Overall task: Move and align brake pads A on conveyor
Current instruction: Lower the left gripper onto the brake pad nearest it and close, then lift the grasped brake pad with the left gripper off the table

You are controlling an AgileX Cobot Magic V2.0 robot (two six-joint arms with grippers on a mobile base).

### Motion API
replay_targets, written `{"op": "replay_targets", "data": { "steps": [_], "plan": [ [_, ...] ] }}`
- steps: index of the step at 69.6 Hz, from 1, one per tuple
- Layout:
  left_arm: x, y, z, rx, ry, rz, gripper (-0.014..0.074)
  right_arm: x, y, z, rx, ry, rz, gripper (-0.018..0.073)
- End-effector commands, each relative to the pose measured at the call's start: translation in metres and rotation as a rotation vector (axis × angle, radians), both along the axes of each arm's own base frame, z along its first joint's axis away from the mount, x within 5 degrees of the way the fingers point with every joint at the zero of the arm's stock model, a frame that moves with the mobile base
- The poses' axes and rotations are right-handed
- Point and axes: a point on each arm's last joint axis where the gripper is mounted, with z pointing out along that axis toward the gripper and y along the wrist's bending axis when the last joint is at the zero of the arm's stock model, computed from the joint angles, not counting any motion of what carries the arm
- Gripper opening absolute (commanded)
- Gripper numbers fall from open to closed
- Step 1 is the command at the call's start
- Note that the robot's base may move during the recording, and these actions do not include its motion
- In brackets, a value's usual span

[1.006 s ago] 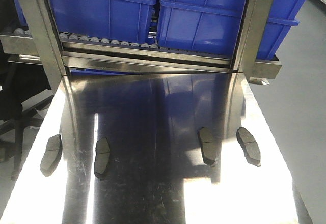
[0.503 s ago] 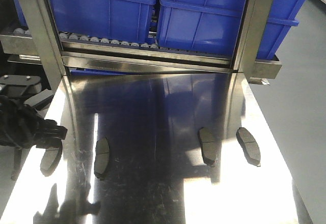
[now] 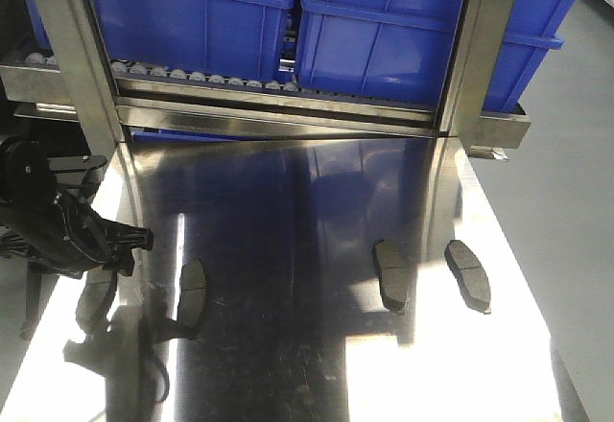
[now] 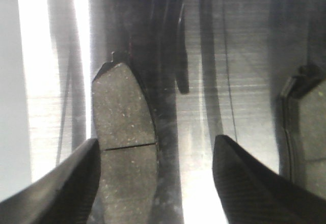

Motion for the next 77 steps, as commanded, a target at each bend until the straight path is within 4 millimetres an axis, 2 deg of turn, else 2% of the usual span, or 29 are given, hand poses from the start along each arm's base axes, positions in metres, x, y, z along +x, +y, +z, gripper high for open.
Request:
{"op": "replay_targets", "data": {
  "steps": [1,18,47,67,77],
  "plan": [
    [0.005,-0.002,0.018,-0.014,-0.072,0.016,0.0471,-0.001,0.001,0.004,-0.012,-0.075,0.006,-0.0009],
    [0.005,0.014,0.014,-0.014,-0.038,0.069,0.0471,-0.001,0.001,0.004,-0.012,-0.075,0.006,-0.0009],
    [0.007,0.012,0.014,-0.005,-0.059,0.021,0.0471,-0.001,0.001,0.004,-0.012,-0.075,0.006,-0.0009],
    [0.010,0.012,-0.007,0.008,0.023,0.014,0.0471,-0.001,0.001,0.004,-0.012,-0.075,0.006,-0.0009],
    [0.011,0.013,-0.010,0.017,0.028,0.009,0.0471,-0.001,0.001,0.004,-0.012,-0.074,0.006,-0.0009]
  ]
}}
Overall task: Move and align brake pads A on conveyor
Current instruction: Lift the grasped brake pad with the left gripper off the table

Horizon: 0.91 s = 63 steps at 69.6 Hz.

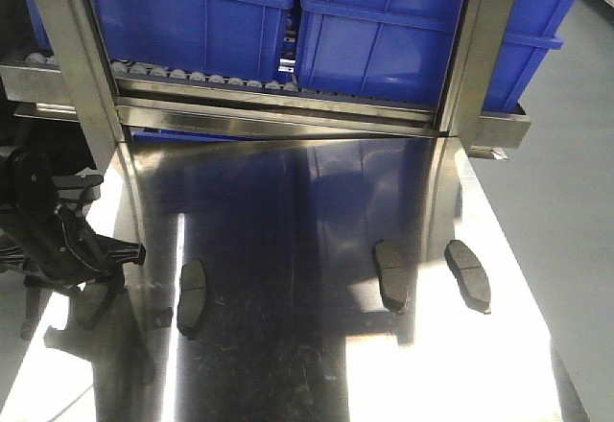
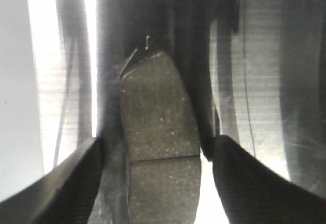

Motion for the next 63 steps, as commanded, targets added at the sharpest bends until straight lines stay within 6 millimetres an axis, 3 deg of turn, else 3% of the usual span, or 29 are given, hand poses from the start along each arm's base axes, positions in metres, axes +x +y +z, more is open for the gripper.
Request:
{"op": "replay_targets", "data": {
  "steps": [1,25,34,52,63],
  "plan": [
    [0.004,-0.001,0.017,-0.008,-0.066,0.002,0.0471,-0.001,0.001,0.004,-0.012,-0.074,0.006,-0.0009],
    [0.005,-0.001,0.017,0.001,-0.072,-0.045,0.0417,-0.001,0.001,0.004,-0.012,-0.074,0.006,-0.0009],
    [0.005,-0.001,0.017,0.004,-0.077,-0.057,0.0309,-0.001,0.001,0.004,-0.012,-0.074,0.006,-0.0009],
    [0.005,-0.002,0.019,0.011,-0.085,-0.098,0.0000,-0.001,0.001,0.004,-0.012,-0.074,0.006,-0.0009],
    [0.004,-0.001,0.036,0.010,-0.153,-0.099,-0.0009,-0.001,0.001,0.004,-0.012,-0.074,0.006,-0.0009]
  ]
}}
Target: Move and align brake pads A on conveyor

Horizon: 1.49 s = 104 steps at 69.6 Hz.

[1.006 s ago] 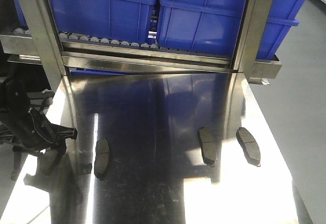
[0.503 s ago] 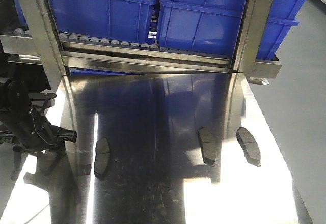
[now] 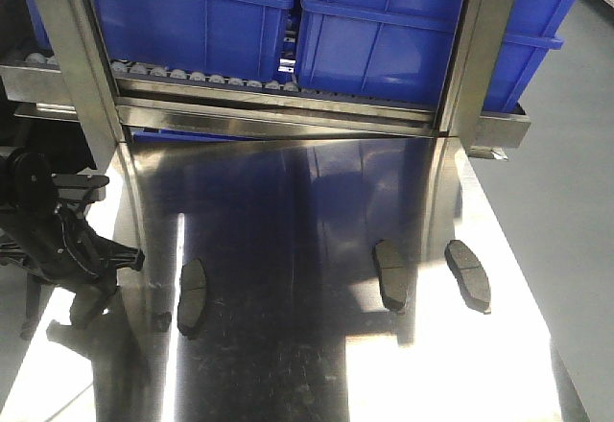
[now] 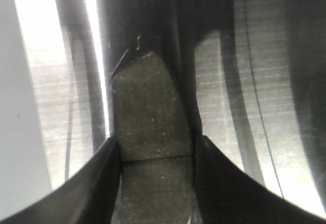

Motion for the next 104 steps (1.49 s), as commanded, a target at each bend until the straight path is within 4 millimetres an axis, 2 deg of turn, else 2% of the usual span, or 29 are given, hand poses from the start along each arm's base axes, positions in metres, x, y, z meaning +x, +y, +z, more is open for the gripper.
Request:
{"op": "replay_targets", "data": {
  "steps": [1,12,21,33,41,57,78,92,104],
  "plan": [
    [0.003,-0.001,0.036,-0.016,-0.146,-0.001,-0.0008,-0.001,0.001,0.004,-0.012,-0.075,0.006,-0.0009],
    [-0.004,-0.001,0.070,-0.026,-0.263,0.000,-0.0008,-0.001,0.001,0.004,-0.012,-0.075,0.006,-0.0009],
    [-0.018,0.000,0.101,-0.037,-0.366,0.003,-0.0008,-0.001,0.001,0.004,-0.012,-0.075,0.006,-0.0009],
    [-0.051,0.004,0.131,-0.058,-0.554,0.015,-0.0008,-0.001,0.001,0.004,-0.012,-0.075,0.006,-0.0009],
    [-0.076,0.006,0.138,-0.067,-0.632,0.020,-0.0008,-0.001,0.001,0.004,-0.012,-0.075,0.006,-0.0009],
    [-0.131,0.012,0.146,-0.079,-0.790,0.026,-0.0008,-0.001,0.001,0.004,-0.012,-0.075,0.006,-0.0009],
    [-0.203,0.019,0.136,-0.143,-1.023,0.072,-0.0008,-0.001,0.001,0.004,-0.012,-0.074,0.006,-0.0009],
    [-0.237,0.022,0.130,-0.170,-1.161,0.082,-0.0008,-0.001,0.001,0.004,-0.012,-0.074,0.006,-0.0009],
    [-0.248,0.023,0.125,-0.174,-1.205,0.082,-0.0008,-0.001,0.001,0.004,-0.012,-0.074,0.006,-0.0009]
  ]
}}
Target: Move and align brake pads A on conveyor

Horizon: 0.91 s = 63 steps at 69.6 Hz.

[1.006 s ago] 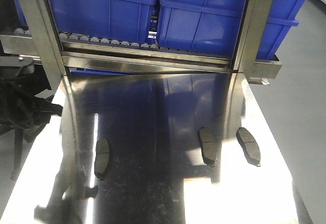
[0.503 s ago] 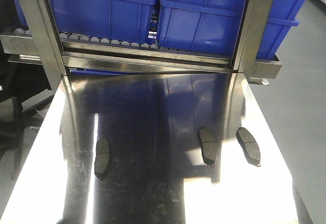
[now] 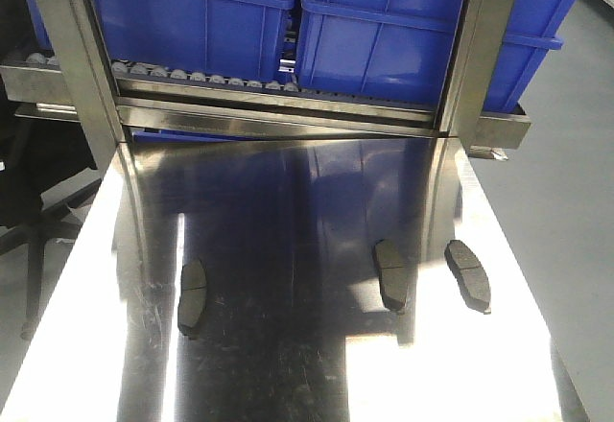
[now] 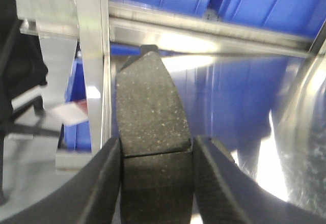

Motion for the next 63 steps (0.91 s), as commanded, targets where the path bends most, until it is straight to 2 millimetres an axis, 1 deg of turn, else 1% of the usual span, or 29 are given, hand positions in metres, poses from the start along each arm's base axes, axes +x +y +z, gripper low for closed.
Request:
{"op": "replay_targets", "data": {
  "steps": [1,63],
  "plan": [
    [-0.0004,0.0007,0.0159,-0.033,-0.136,0.013,-0.0008,-0.0007,0.0007,0.0043,-0.012,-0.074,0.006,-0.0009],
    [-0.0008,0.0007,0.0158,-0.033,-0.138,0.013,-0.0008,-0.0006,0.0007,0.0043,-0.012,-0.074,0.006,-0.0009]
  ]
}}
